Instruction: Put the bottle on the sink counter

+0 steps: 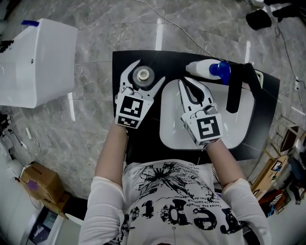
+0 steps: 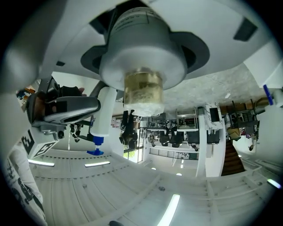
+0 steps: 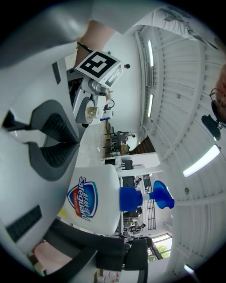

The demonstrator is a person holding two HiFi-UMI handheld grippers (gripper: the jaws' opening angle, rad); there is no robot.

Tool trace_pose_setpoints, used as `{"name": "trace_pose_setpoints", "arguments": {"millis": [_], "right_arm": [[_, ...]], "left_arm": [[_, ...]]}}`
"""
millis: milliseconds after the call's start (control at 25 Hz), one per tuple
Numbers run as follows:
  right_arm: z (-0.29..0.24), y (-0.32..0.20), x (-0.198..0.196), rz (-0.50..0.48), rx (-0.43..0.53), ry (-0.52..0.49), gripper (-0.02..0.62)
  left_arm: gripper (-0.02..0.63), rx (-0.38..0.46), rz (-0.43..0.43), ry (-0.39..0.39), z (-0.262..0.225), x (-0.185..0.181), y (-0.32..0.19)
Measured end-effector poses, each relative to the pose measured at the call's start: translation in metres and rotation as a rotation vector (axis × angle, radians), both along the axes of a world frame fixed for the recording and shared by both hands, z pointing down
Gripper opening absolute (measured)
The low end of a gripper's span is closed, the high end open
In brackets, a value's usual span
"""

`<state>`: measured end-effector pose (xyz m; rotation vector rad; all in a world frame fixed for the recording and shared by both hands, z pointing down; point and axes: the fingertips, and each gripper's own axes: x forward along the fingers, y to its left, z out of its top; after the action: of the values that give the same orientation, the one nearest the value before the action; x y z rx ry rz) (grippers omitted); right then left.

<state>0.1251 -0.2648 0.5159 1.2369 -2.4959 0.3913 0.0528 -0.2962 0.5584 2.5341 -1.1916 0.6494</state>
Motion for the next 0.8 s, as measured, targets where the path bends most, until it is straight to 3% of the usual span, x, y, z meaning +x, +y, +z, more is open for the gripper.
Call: {"name": "trace_pose_setpoints", "arguments": {"millis": [520,800], "right_arm": [[-0.017,0.009,0.002,0.012,0.022,-0.025,0.015],[-0.052,0.024,-0.001,0.031,0.065,-0.027,0.015]], "left_arm": [[0.355,-0.044,-0.009,0.003,0.001,-0.007,0.019],[0.359,0.062,-0.041,0.035,-0.058,-0.016,0.034]]}}
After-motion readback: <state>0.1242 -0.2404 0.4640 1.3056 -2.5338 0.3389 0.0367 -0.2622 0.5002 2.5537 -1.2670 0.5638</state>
